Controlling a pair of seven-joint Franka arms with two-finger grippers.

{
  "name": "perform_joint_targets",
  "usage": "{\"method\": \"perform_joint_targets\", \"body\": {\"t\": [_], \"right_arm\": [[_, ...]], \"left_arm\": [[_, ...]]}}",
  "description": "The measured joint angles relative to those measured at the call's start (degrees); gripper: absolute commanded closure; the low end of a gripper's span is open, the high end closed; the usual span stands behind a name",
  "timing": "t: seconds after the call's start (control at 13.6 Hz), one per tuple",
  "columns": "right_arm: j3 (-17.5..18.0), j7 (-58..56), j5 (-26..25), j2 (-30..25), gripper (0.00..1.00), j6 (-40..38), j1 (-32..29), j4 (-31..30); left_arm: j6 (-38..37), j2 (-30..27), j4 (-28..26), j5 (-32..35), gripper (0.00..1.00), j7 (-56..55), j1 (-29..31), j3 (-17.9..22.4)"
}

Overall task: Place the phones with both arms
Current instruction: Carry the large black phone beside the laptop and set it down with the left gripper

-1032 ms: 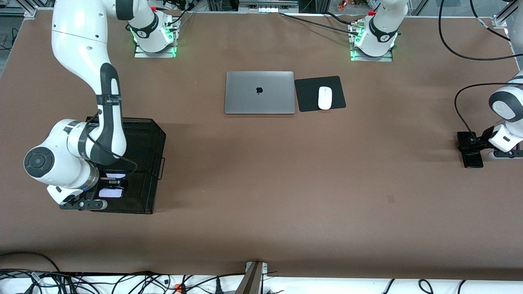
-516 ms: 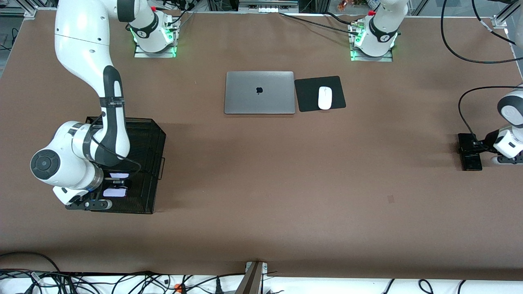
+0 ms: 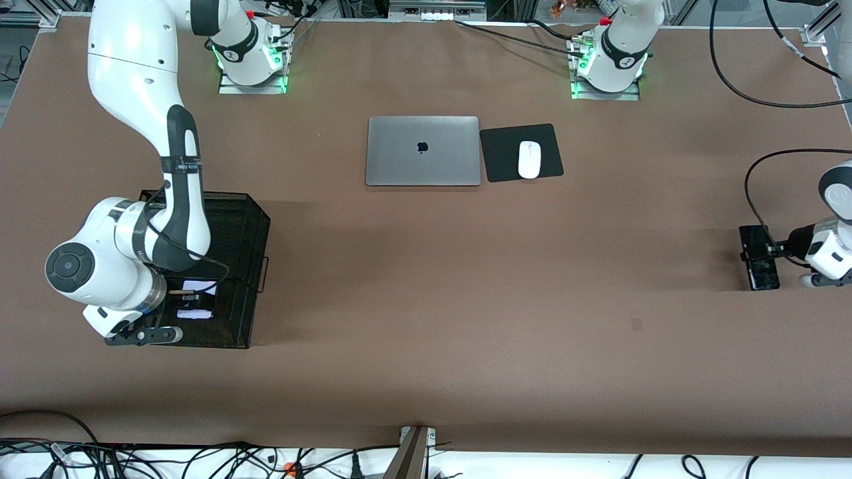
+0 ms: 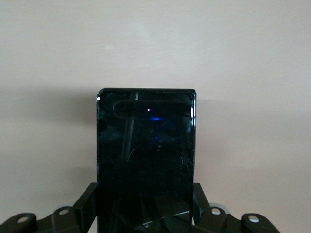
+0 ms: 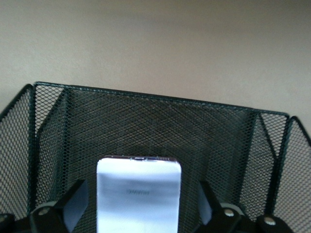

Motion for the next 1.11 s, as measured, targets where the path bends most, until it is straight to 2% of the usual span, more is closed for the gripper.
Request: {"method": "perform_joint_targets", "body": {"t": [0.15,0.22,0.59,0.88,1.11], "right_arm": [[-0.38,-2.11,0.00,-0.90,0.00,-1.85,-0.07,1.36],[-0.78,-2.95,0.00,-1.28,0.00,-5.20,-0.22,3.37],[-3.13,-3.29,0.01,-3.85,0.00,-28.45,-1.68,14.92],[-3.20,0.72,0.13,-8.92,0.00,-36.36,-0.13,17.05],[-3.18,4.25,0.13,-10.61,0.00,-39.00,1.54,17.04]], "left_arm": [[-1.72,-0.76,0.12,0.00,1.00,-7.05,-4.23,-0.18],[-2.11,-0.86,0.12,0.00,1.00,-11.09,-6.95,-0.31],[-2.35,0.04,-0.08,0.00,1.00,-31.04,-26.36,-0.39],[-2.25,1.55,1.38,-0.01,1.00,-45.17,-36.40,-0.48],[-2.09,4.39,7.57,-0.04,1.00,-57.20,-46.58,-0.69]]}}
